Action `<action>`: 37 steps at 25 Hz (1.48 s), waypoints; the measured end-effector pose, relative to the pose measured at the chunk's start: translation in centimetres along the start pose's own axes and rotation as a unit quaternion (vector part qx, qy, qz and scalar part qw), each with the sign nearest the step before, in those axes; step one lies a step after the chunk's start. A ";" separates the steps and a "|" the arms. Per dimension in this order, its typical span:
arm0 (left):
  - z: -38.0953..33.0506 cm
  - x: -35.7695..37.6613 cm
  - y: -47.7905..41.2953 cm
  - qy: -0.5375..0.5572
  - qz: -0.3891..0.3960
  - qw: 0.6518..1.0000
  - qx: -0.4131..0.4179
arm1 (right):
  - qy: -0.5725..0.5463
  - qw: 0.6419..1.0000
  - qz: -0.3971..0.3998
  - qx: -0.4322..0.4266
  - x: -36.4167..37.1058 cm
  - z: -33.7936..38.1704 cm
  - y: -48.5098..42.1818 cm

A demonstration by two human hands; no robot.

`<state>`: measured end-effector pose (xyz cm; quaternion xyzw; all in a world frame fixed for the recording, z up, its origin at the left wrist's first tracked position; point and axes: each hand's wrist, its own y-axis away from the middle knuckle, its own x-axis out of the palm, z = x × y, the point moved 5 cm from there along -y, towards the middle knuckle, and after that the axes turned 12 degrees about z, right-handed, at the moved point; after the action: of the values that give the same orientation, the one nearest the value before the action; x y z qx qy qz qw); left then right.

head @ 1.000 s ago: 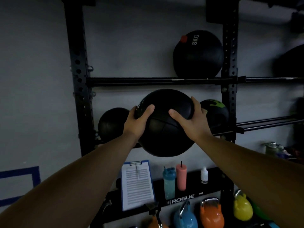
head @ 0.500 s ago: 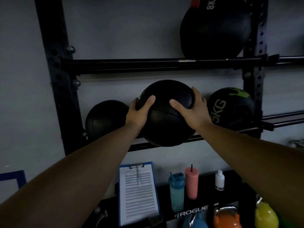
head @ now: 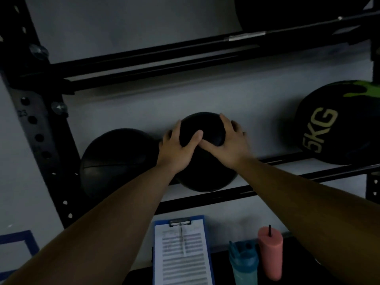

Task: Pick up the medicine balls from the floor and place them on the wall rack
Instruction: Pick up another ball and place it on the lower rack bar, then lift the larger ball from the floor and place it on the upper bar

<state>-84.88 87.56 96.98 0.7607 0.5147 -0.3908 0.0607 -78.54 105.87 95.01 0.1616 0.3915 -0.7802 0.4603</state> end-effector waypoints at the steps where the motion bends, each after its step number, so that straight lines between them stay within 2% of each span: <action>1: 0.4 -0.1 -0.2 -0.005 -0.014 1.000 0.009 | 0.004 1.000 0.002 0.001 0.0 0.1 -0.7; 6: 0.1 -0.2 1.2 -0.045 -0.013 0.998 0.037 | -0.016 0.998 0.065 0.005 -0.9 0.0 0.1; 10: 0.3 -1.3 3.4 -0.117 0.042 0.992 0.021 | 0.091 0.988 0.111 0.051 -2.6 0.1 3.3; 12: -0.1 -2.6 5.1 -0.148 0.057 0.987 0.012 | 0.130 0.984 0.098 0.078 -4.1 0.7 5.4; 15: -1.1 -5.0 9.1 -0.208 0.064 0.975 0.042 | 0.179 0.976 0.053 0.112 -6.6 3.0 9.5; 18: -1.7 -7.2 13.5 -0.268 0.077 0.958 0.062 | 0.239 0.957 0.056 0.157 -8.2 5.8 14.3; 26: -5.3 -8.2 25.7 -0.258 0.090 0.943 0.189 | 0.287 0.935 0.019 0.207 -11.7 12.8 30.8; 32: -11.3 -5.9 32.7 -0.244 0.143 0.933 0.222 | 0.336 0.905 -0.007 0.261 -18.5 15.9 41.6; 34: -12.9 -4.8 35.2 -0.270 0.178 0.920 0.224 | 0.342 0.896 0.044 0.280 -20.7 16.0 45.0; 37: -14.8 -2.7 39.6 -0.328 0.260 0.883 0.214 | 0.326 0.866 0.178 0.334 -22.8 15.5 50.9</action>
<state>-44.59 74.60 96.67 0.6900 0.1528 -0.6889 0.1611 -21.90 93.86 95.38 0.6179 0.1998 -0.6719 0.3563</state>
